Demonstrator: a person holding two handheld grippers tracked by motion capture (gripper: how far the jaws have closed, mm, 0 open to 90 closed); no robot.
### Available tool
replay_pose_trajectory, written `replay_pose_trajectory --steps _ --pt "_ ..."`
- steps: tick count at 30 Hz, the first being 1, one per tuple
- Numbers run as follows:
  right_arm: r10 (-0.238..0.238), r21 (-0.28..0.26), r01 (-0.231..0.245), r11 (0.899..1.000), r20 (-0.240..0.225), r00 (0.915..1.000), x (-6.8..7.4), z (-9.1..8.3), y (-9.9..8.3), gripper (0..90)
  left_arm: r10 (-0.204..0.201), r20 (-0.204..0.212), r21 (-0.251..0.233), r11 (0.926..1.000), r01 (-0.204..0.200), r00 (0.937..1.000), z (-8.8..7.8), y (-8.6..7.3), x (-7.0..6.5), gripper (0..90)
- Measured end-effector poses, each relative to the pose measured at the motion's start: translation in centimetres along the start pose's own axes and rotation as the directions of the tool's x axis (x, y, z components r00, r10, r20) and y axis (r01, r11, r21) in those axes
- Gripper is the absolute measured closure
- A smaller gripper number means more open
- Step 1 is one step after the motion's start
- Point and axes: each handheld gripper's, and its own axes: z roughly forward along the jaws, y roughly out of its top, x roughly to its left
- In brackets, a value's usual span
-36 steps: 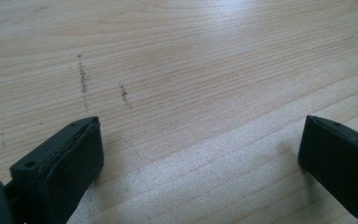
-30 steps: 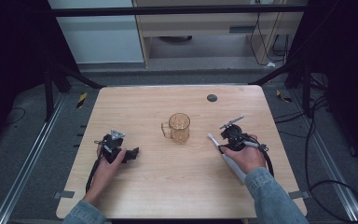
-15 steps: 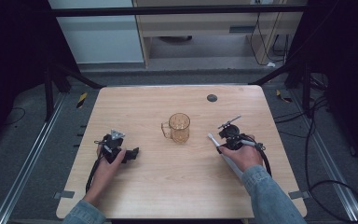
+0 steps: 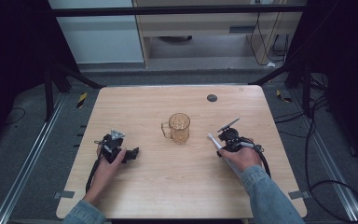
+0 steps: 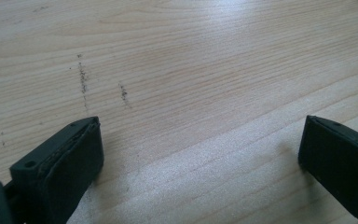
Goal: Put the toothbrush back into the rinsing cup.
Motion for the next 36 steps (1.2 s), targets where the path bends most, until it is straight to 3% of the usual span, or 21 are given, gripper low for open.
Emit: replay_pose_trajectory --steps 10,36 --pt "0.008 0.037 -0.008 0.999 0.002 1.0000 -0.15 0.73 -0.18 51.7 0.000 0.000 0.000 1.0000 0.000 1.0000 0.00 0.00 0.00 0.0" --pt "-0.003 0.069 0.004 0.998 -0.015 0.9999 -0.25 1.00 -0.21 60.4 0.001 0.001 0.000 1.0000 -0.001 1.0000 0.01 0.01 -0.01 0.0"
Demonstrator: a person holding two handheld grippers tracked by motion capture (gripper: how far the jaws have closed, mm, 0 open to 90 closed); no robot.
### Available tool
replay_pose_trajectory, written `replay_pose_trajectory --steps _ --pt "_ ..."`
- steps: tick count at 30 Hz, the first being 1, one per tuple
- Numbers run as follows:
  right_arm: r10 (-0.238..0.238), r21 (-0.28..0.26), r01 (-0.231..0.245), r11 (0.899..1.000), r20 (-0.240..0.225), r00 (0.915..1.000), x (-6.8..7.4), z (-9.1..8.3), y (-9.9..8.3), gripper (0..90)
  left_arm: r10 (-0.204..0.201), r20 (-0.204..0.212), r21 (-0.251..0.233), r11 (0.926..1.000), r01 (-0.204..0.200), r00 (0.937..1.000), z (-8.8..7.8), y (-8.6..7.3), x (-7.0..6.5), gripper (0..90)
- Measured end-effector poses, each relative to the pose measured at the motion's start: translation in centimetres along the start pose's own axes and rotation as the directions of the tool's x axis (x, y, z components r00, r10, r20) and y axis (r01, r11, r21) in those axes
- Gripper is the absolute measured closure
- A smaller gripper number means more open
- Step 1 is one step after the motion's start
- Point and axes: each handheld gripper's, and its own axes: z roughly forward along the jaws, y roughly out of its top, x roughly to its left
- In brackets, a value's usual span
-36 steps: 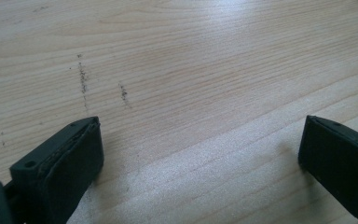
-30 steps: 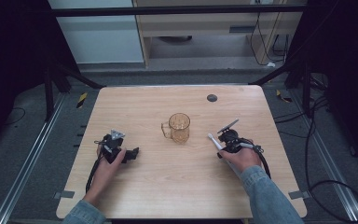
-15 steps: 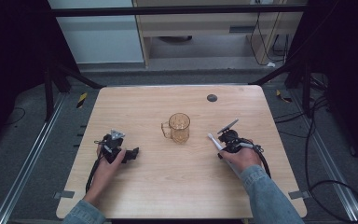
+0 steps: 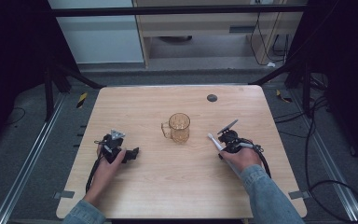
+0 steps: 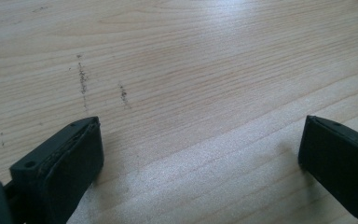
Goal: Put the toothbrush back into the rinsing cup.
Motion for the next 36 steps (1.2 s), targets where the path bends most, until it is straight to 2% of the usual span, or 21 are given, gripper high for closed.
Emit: replay_pose_trajectory --steps 8,19,36 --pt "-0.002 0.008 0.002 1.000 0.008 1.0000 0.0 0.1 0.0 65.9 0.000 0.001 0.000 1.0000 0.000 1.0000 0.0 0.0 0.0 0.0" --pt "-0.015 0.019 0.015 1.000 0.003 0.9999 0.0 -0.1 -0.1 67.2 0.000 0.001 0.000 1.0000 0.000 1.0000 0.0 0.0 0.0 0.0" --pt "-0.022 -0.036 0.022 0.999 0.020 0.9996 -0.5 -2.4 1.0 67.4 0.000 0.001 0.000 1.0000 0.000 1.0000 0.0 0.0 0.0 0.0"
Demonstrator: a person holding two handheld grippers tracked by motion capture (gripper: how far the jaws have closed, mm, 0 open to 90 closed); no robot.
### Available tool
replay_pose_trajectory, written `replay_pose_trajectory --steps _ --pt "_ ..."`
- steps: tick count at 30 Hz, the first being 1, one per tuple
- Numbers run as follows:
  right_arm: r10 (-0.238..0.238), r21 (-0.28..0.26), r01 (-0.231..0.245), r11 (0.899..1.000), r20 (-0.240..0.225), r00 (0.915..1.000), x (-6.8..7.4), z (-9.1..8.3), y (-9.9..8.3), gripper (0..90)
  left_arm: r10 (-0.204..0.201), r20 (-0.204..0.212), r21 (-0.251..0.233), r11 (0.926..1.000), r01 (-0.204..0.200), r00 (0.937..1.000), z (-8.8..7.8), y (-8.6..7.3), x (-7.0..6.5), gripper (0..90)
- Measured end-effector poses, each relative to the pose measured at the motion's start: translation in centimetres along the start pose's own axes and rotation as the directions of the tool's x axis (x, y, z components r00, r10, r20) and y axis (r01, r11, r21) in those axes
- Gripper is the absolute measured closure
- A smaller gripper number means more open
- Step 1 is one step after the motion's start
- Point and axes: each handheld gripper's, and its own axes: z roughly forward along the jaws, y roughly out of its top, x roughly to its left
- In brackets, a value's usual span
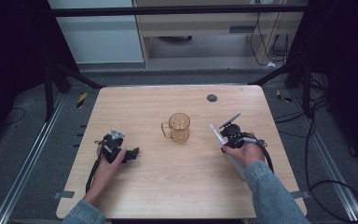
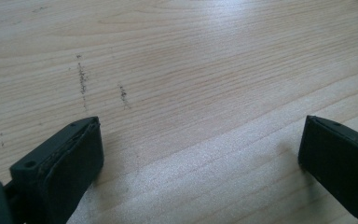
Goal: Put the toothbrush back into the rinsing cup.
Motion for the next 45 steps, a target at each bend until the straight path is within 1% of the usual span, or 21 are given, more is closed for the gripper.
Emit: replay_pose_trajectory --steps 3,4,5,7,14,18,22,26,27,28,30,32,34,35,40,45 --pt "0.000 -0.004 0.000 1.000 0.001 1.0000 0.0 -0.3 0.2 67.4 0.000 0.000 0.000 1.0000 0.000 1.0000 0.0 0.0 0.0 0.0" --pt "-0.008 -0.005 0.008 1.000 0.003 1.0000 -0.1 -0.4 0.2 67.4 0.001 0.000 0.000 1.0000 -0.001 1.0000 0.0 0.0 0.0 0.0" --pt "-0.002 -0.005 0.002 1.000 0.002 1.0000 0.0 -0.4 0.3 67.4 0.000 0.000 0.000 1.0000 0.000 1.0000 0.0 0.0 0.0 0.0" --pt "-0.006 -0.009 0.006 1.000 -0.003 1.0000 0.0 -0.6 0.4 67.4 0.000 0.000 0.000 1.0000 0.000 1.0000 0.0 0.0 0.0 0.0" --pt "-0.010 -0.014 0.010 1.000 0.003 0.9999 -0.1 -1.1 0.7 67.4 0.000 0.000 0.000 1.0000 0.000 1.0000 0.0 0.0 0.0 0.0" --pt "-0.025 -0.031 0.026 0.999 0.010 0.9996 -0.2 -1.6 0.9 67.4 0.000 0.000 0.000 1.0000 0.000 1.0000 0.0 0.0 0.0 0.0" --pt "-0.024 -0.044 0.025 0.999 0.012 0.9996 -0.2 -2.0 1.1 67.4 0.000 0.000 0.000 1.0000 0.000 1.0000 0.0 0.0 0.0 0.0" --pt "-0.025 -0.071 0.026 0.997 0.014 0.9996 -0.4 -2.7 1.5 67.4 0.000 0.000 -0.001 1.0000 0.000 1.0000 0.0 0.0 0.0 0.0" --pt "-0.029 -0.085 0.030 0.996 0.017 0.9994 -0.5 -2.9 1.6 67.4 -0.001 0.000 -0.001 1.0000 0.001 1.0000 0.0 0.0 0.0 0.0" --pt "-0.022 -0.090 0.023 0.996 0.015 0.9997 -0.5 -3.1 1.7 67.4 -0.001 0.000 -0.001 1.0000 0.001 1.0000 0.0 0.0 0.0 0.0" --pt "-0.022 -0.113 0.024 0.993 0.017 0.9996 -0.7 -3.4 1.9 67.4 -0.001 0.000 -0.001 1.0000 0.001 1.0000 0.0 0.0 0.0 0.0" --pt "-0.012 -0.140 0.014 0.990 0.012 0.9999 -0.8 -3.6 2.0 67.4 0.000 0.000 -0.001 1.0000 0.000 1.0000 0.0 0.0 0.0 0.0" --pt "-0.018 -0.162 0.020 0.987 0.017 0.9997 -0.9 -3.8 2.1 67.4 -0.001 0.000 -0.001 1.0000 0.001 1.0000 0.0 0.0 0.0 0.0" --pt "-0.012 -0.173 0.014 0.985 0.016 0.9998 -1.0 -3.9 2.2 67.4 -0.001 0.000 -0.001 1.0000 0.001 1.0000 0.0 0.0 0.0 0.0" --pt "-0.003 -0.215 0.008 0.977 0.024 0.9997 -1.0 -4.3 2.6 67.4 -0.001 0.000 -0.001 1.0000 0.001 1.0000 0.0 0.0 0.0 0.0" --pt "-0.008 -0.264 0.016 0.964 0.031 0.9995 -1.0 -4.7 3.1 67.4 -0.001 0.000 -0.001 1.0000 0.001 1.0000 0.0 0.0 0.0 0.0"
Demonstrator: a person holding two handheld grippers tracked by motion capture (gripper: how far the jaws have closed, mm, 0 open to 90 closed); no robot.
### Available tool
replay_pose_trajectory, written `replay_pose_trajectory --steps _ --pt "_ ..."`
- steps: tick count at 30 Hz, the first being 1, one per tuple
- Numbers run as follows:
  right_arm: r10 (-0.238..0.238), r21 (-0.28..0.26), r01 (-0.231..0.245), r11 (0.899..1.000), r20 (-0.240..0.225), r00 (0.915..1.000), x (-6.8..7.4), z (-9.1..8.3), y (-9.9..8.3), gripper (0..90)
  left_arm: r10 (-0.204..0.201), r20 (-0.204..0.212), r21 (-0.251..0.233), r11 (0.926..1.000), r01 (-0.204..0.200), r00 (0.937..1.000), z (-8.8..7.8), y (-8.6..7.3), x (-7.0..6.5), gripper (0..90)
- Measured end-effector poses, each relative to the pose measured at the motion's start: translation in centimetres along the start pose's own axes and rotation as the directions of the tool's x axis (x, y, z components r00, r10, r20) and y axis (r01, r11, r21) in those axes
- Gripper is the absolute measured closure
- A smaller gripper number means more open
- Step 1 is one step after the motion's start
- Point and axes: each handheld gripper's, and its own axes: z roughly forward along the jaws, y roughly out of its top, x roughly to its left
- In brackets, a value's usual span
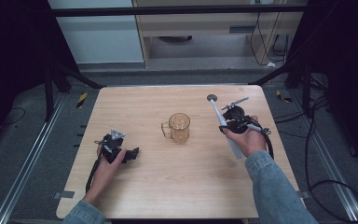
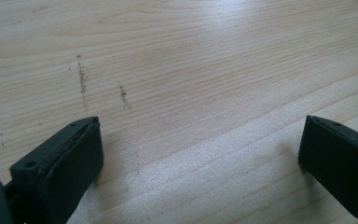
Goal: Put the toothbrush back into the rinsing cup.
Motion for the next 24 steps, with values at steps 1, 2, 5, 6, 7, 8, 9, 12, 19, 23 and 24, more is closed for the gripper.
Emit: replay_pose_trajectory --steps 1,2,5,6,7,8,9,12,19,23,24 --pt "0.000 -0.010 0.000 1.000 0.003 1.0000 0.0 0.0 0.1 67.4 0.000 0.000 0.000 1.0000 0.000 1.0000 0.0 0.0 0.0 0.0" --pt "-0.002 -0.021 0.002 1.000 0.004 1.0000 0.0 -0.1 0.2 67.4 0.000 0.000 0.000 1.0000 0.000 1.0000 0.0 0.0 0.0 0.0" --pt "0.003 -0.056 -0.003 0.998 0.006 1.0000 0.1 -0.2 0.5 67.4 0.000 0.000 0.000 1.0000 0.000 1.0000 0.0 0.0 0.0 0.0" --pt "0.006 -0.068 -0.005 0.998 0.006 1.0000 0.0 -0.2 0.6 67.4 0.000 0.000 0.000 1.0000 0.000 1.0000 0.0 0.0 0.0 0.0" --pt "0.009 -0.074 -0.008 0.997 0.005 1.0000 0.0 -0.2 0.7 67.3 0.000 0.000 0.000 1.0000 0.000 1.0000 0.0 0.0 0.0 0.0" --pt "0.010 -0.085 -0.009 0.996 0.007 0.9999 0.0 -0.2 0.8 67.4 0.001 0.000 0.000 1.0000 -0.001 1.0000 0.0 0.0 0.0 0.0" --pt "0.012 -0.094 -0.011 0.996 0.008 0.9999 0.0 -0.2 0.8 67.3 0.000 0.000 0.000 1.0000 0.000 1.0000 0.0 0.0 0.0 0.0" --pt "0.019 -0.116 -0.018 0.993 0.008 0.9998 0.0 -0.2 0.9 67.3 0.001 0.000 0.000 1.0000 -0.001 1.0000 0.0 0.0 0.0 0.0" --pt "0.030 -0.156 -0.028 0.987 0.007 0.9995 0.1 -0.2 1.3 67.3 0.000 0.000 0.000 1.0000 0.000 1.0000 0.0 0.0 0.0 0.0" --pt "0.034 -0.180 -0.033 0.983 0.004 0.9994 0.3 -0.3 1.7 67.4 0.000 0.000 0.000 1.0000 0.000 1.0000 0.0 0.0 0.0 0.0" --pt "0.035 -0.186 -0.034 0.982 0.003 0.9994 0.3 -0.3 1.8 67.4 0.000 0.000 0.000 1.0000 0.000 1.0000 0.0 0.0 0.0 0.0"
